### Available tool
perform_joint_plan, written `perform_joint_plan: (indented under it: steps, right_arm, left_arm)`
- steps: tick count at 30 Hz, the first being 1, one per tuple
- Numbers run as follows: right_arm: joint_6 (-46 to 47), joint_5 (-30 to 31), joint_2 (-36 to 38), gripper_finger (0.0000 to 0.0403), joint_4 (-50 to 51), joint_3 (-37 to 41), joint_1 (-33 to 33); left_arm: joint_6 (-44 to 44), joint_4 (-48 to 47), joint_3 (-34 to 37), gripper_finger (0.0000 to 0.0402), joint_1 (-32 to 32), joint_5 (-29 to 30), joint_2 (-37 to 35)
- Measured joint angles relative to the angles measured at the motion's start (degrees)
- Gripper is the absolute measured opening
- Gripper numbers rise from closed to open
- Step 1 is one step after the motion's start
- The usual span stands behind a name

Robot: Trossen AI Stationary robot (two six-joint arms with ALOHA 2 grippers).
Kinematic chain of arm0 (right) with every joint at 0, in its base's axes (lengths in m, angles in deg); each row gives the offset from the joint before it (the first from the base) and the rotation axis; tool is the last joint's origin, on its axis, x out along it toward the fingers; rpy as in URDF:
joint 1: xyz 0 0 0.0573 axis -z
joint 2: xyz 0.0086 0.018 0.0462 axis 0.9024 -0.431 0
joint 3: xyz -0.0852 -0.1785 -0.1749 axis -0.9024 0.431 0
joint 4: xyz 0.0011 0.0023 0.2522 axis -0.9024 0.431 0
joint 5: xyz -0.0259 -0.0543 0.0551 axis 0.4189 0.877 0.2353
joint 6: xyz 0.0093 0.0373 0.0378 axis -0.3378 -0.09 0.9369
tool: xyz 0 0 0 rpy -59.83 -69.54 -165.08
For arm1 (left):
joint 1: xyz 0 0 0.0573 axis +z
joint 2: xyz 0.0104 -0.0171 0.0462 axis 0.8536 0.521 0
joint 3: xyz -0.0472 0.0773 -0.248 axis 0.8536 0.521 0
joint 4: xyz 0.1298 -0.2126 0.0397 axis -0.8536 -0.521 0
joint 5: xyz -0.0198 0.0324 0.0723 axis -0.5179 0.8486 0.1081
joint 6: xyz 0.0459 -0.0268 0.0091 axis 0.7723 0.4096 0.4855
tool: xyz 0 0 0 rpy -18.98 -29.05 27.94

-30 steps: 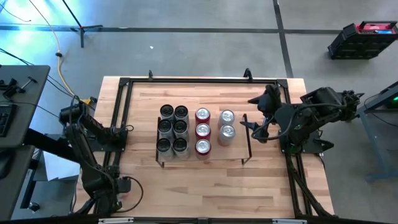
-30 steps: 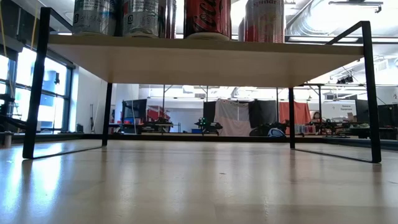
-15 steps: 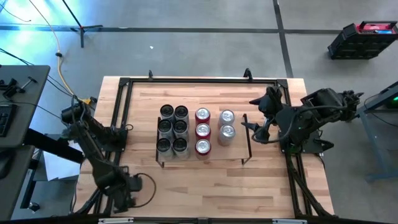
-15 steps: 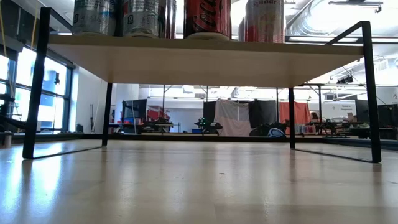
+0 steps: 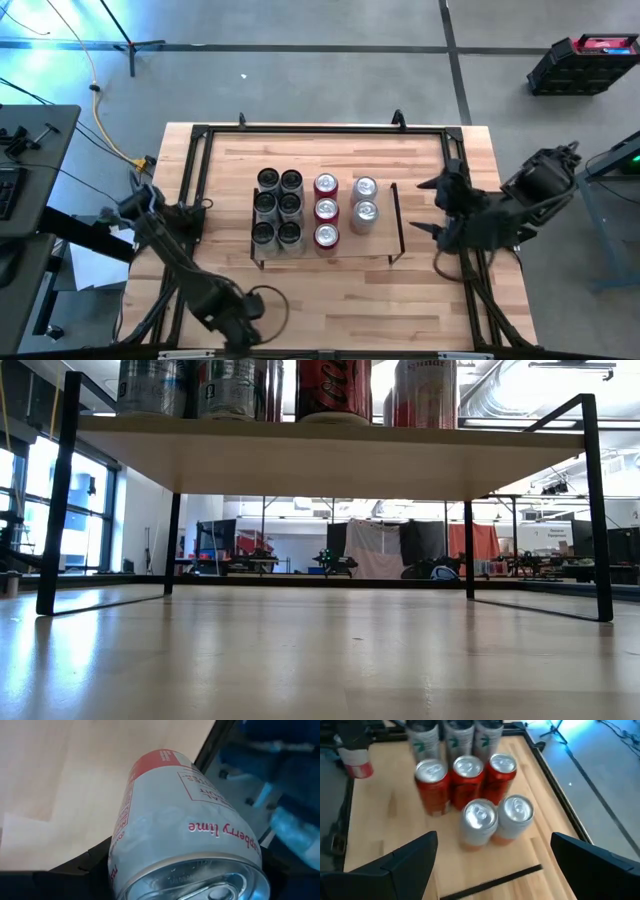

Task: Place canned beverage on shelf
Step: Move the pink white soda can to the bottom center of the table

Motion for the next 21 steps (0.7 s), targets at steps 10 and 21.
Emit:
perform_joint_plan:
  steps: [10,21]
  right_arm:
    - [0.1,-1.0,0.5,0.0376,-0.6,1.3,-7.5]
    - [10.4,-1.2,0.5,0.0376,-3.1,11.4,-16.9]
  left_arm:
    - [-8.1,-5.0,-17.0,0.0285,7.0,5.5,11.8]
    - [-20.9,-5.5,-19.8,0.0285,12.4,7.0,13.8]
